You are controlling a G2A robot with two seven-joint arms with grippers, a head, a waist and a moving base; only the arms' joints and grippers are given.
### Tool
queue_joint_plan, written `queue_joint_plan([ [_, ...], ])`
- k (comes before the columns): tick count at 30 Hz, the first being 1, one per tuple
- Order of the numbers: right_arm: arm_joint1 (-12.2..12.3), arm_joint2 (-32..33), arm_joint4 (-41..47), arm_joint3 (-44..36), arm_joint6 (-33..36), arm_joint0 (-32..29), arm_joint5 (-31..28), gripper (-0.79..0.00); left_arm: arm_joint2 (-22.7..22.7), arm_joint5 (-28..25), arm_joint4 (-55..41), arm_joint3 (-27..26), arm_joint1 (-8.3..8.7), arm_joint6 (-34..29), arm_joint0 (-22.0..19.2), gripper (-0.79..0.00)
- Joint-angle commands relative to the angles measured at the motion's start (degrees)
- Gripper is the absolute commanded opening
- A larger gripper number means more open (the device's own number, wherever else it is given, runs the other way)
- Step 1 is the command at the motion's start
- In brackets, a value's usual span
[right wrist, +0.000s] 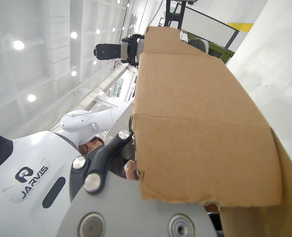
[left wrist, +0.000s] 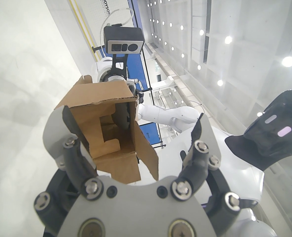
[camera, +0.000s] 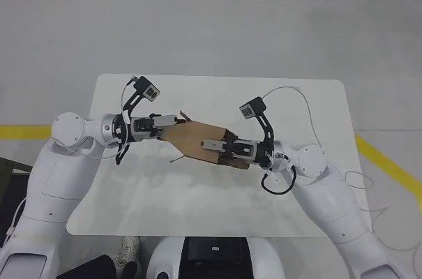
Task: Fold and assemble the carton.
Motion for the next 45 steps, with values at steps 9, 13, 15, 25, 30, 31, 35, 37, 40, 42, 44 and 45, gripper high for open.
queue_joint_plan([
  [9, 0.25, 3.51, 6.87, 1.52, -0.25, -2.49, -0.57, -0.785, -1.78, -0.39, 2.21, -0.49, 0.41, 1.35, 1.05, 0.0],
  [13, 0.5, 5.03, 9.31, 2.82, 1.48, -2.76, 1.42, -0.785, -2.82, -1.6, 6.4, -1.03, 0.82, 2.21, 1.75, 0.0],
  [15, 0.67, 5.72, 9.9, 3.41, 2.89, -2.66, 2.68, -0.785, -3.28, -3.01, 9.2, -1.71, 1.07, 2.37, 2.39, 0.0],
  [25, 1.37, 8.3, 8.81, 4.45, 5.69, -2.06, 6.19, -0.785, -4.2, -5.55, 14.59, -2.7, 1.58, 2.56, 3.8, 0.0],
  [30, 1.37, 8.3, 8.81, 4.45, 5.69, -2.06, 6.19, -0.785, -4.2, -5.55, 14.59, -2.7, 1.58, 2.56, 3.8, 0.0],
  [31, 1.37, 8.3, 8.81, 4.45, 5.69, -2.06, 6.19, -0.785, -4.2, -5.55, 14.59, -2.7, 1.58, 2.56, 3.8, 0.0],
  [35, 1.37, 8.3, 8.81, 4.45, 5.69, -2.06, 6.19, -0.785, -5.35, -9.08, 24.2, -6.47, 1.88, 10.07, 4.75, 0.0],
  [37, 1.37, 8.3, 8.81, 4.45, 5.69, -2.06, 6.19, -0.785, -6.14, -14.16, 33.15, -7.95, 1.99, 16.65, 5.57, 0.0],
  [40, 1.37, 8.3, 8.81, 4.45, 5.69, -2.06, 6.19, -0.785, -6.33, -21.49, 36.92, -8.23, 1.81, 23.58, 7.62, 0.0],
  [42, 1.37, 8.3, 8.81, 4.45, 5.69, -2.06, 6.19, -0.785, -6.26, -28.63, 39.2, -7.66, 1.78, 25.65, 8.48, 0.0],
  [44, 1.37, 8.3, 8.81, 4.45, 5.69, -2.06, 6.19, -0.785, -6.29, -34.52, 40.7, -5.75, 1.75, 27.63, 9.11, 0.0],
  [45, 1.37, 8.3, 8.81, 4.45, 5.69, -2.06, 6.19, -0.785, -6.04, -37.08, 41.18, -5.03, 1.69, 28.55, 9.37, 0.0],
])
